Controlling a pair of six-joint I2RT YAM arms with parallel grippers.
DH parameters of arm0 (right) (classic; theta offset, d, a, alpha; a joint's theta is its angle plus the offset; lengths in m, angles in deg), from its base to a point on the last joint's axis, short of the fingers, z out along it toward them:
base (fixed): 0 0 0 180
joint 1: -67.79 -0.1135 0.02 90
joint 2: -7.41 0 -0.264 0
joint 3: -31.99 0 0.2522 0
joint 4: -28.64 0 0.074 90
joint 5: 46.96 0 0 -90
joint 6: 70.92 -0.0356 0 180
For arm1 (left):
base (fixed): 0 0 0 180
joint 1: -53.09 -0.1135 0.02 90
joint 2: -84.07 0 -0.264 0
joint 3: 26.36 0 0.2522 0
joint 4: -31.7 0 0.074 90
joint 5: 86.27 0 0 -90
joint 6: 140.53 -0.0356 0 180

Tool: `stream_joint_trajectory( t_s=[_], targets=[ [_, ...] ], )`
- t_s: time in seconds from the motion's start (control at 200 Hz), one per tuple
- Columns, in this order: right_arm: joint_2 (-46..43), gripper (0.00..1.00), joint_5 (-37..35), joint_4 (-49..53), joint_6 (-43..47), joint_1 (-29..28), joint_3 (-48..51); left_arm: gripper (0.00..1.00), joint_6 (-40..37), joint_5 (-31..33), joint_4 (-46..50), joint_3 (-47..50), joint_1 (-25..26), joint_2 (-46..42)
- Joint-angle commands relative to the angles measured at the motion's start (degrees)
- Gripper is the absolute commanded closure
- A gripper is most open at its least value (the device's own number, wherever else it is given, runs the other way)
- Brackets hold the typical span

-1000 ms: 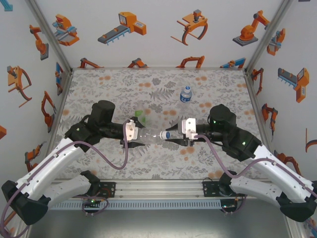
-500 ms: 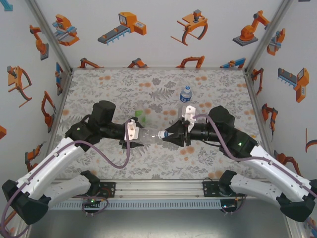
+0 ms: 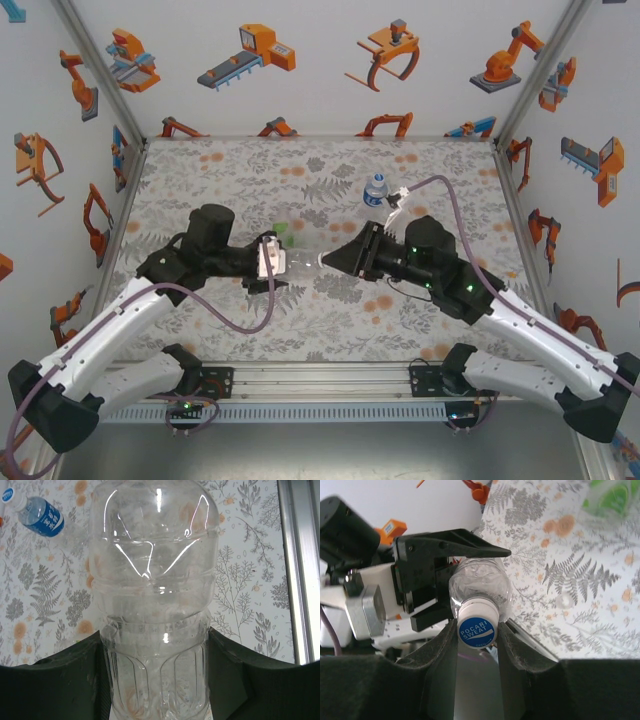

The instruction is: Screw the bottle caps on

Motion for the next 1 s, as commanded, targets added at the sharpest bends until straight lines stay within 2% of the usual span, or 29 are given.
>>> stream_joint_trajectory(
  t_s=[0.0, 0.085, 0.22, 0.305, 0.406, 0.541, 0.651, 0.761, 0.881, 0.996],
  targets=[
    [2.7, 0.9, -2.5, 5.0, -8.0, -0.7, -2.0, 1.0, 0.6, -6.3, -7.4, -0.3, 1.0, -0.2],
    [3.3, 0.84, -2.0, 4.5, -6.9, -0.7, -2.5, 1.0, 0.7, -6.3, -7.4, -0.2, 1.1, -0.6],
    [1.9, 0.62, -2.8, 4.2, -2.5, -0.6, -2.7, 1.0, 0.7, -6.4, -7.0, 0.0, 1.0, -1.0],
    [0.0, 0.48, -4.0, 4.2, 3.4, -0.6, -3.7, 1.0, 0.6, -6.4, -6.9, 0.2, 1.1, -1.2],
    [-2.0, 0.4, -5.8, 5.5, 11.6, -0.6, -6.1, 1.0, 0.5, -6.5, -5.8, -0.3, 1.1, -1.1],
    [-3.2, 0.39, -5.0, 5.8, 24.2, -0.6, -9.3, 1.0, 0.6, -7.3, -5.5, -0.4, 1.1, -1.4],
    [-3.7, 0.41, -1.4, 4.3, 35.9, -0.6, -10.5, 1.0, 0.4, -7.8, -4.8, -0.7, 1.1, -1.5],
    [-3.6, 0.42, 6.2, 3.6, 50.5, -0.6, -11.9, 1.0, -0.3, -8.7, -2.6, -1.7, 1.1, -1.5],
    [-3.3, 0.41, 17.7, 5.3, 67.6, -0.6, -13.0, 1.0, -0.9, -10.1, -0.6, -2.3, 1.1, -1.5],
    [-3.6, 0.41, 25.4, 5.5, 78.7, -0.6, -12.0, 1.0, -1.0, -11.2, -0.2, -2.5, 1.2, -1.4]
  ],
)
